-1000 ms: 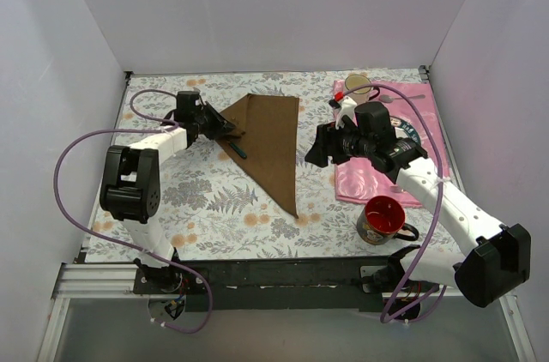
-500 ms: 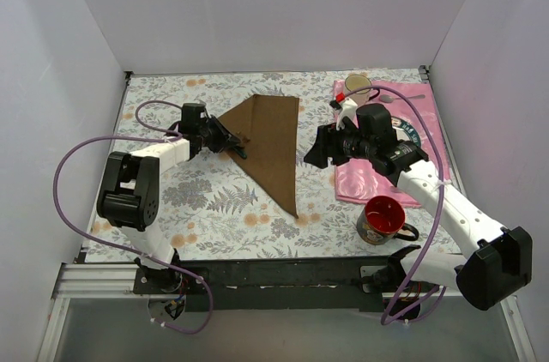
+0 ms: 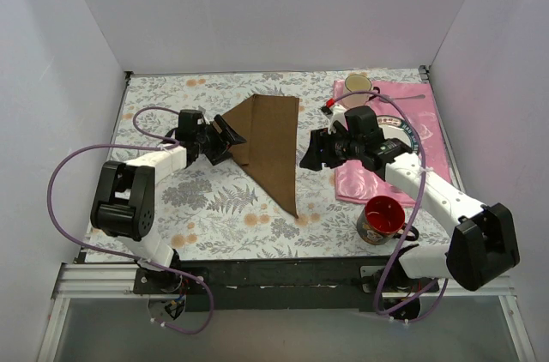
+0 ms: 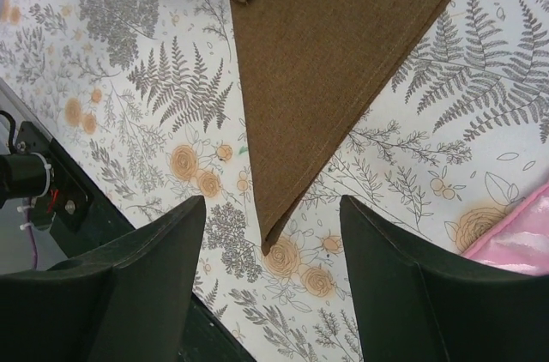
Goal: Fold the napkin, place the utensils inside, and roll it up
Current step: Fold the napkin
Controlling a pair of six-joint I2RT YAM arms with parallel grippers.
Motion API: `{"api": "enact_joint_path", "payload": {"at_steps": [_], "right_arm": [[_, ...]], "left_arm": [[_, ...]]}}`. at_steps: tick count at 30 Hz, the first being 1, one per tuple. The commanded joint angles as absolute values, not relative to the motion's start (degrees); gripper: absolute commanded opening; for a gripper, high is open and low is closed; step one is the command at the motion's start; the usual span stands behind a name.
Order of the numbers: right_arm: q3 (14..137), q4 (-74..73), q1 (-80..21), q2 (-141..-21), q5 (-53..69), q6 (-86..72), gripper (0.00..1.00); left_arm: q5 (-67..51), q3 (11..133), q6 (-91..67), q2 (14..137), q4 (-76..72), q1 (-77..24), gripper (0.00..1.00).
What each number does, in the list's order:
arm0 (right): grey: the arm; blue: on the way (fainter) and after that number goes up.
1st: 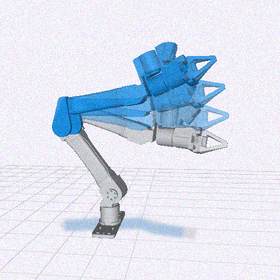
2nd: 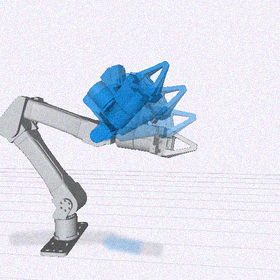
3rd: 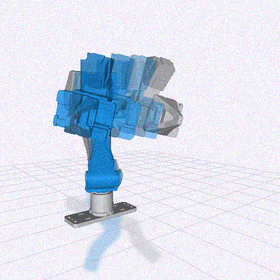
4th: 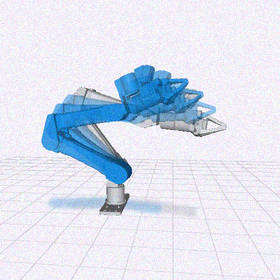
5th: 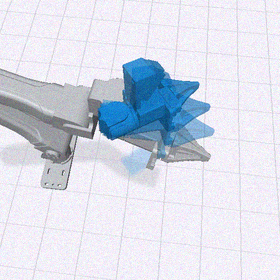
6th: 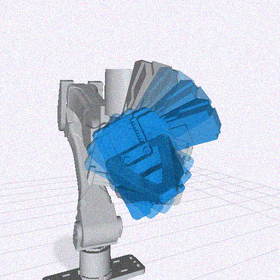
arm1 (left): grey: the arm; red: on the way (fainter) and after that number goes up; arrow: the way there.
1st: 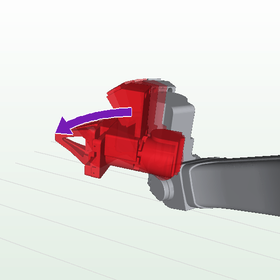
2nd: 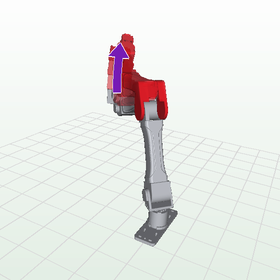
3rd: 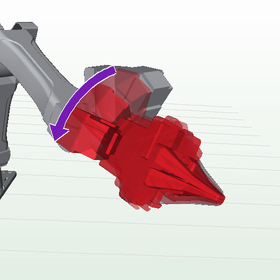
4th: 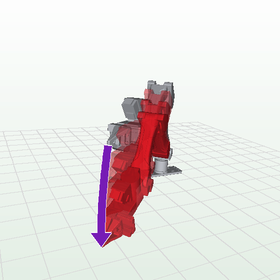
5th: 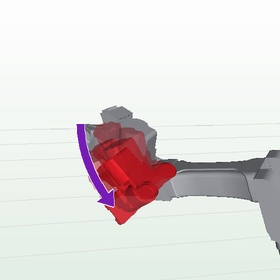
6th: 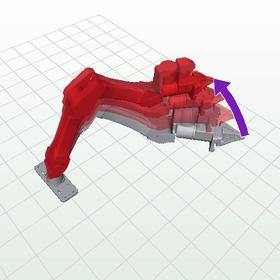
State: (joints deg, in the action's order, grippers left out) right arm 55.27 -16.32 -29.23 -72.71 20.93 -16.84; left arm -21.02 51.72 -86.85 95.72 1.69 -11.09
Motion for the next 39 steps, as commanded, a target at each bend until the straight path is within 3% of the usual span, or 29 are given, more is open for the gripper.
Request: {"api": "enact_joint_path", "payload": {"at_steps": [1,5,12,19,24,26,34,39], "right_arm": [[57.12,-13.45,-30.14,-75.49,22.50,-17.93,0.71],[58.71,-12.31,-32.60,-79.09,22.76,-18.46,0.71],[61.17,-6.60,-35.59,-86.04,23.82,-22.41,0.70],[63.89,-3.78,-35.59,-91.13,22.15,-23.73,0.68],[69.34,-5.63,-35.59,-100.45,25.57,-22.67,0.56],[70.48,-3.70,-35.51,-102.99,26.19,-23.11,0.52],[81.11,-0.79,-35.59,-113.90,34.36,-25.05,0.41],[81.39,5.08,-35.42,-114.87,34.11,-25.66,0.38]], "left_arm": [[-26.88,51.59,-87.10,88.77,0.70,-11.25,0.74],[-29.62,51.33,-87.89,88.51,1.84,-11.16,0.77],[-21.18,51.15,-87.53,87.18,8.62,-10.37,0.77],[-25.49,50.01,-90.70,89.92,3.96,-10.11,0.58],[-24.17,51.59,-95.00,91.13,0.36,-10.11,0.44],[-23.99,54.66,-95.54,93.42,-2.28,-10.11,0.42],[-27.60,70.91,-93.25,115.09,-10.99,-7.74,0.14],[-29.44,81.28,-91.93,123.74,-14.84,-7.03,0.08]]}}
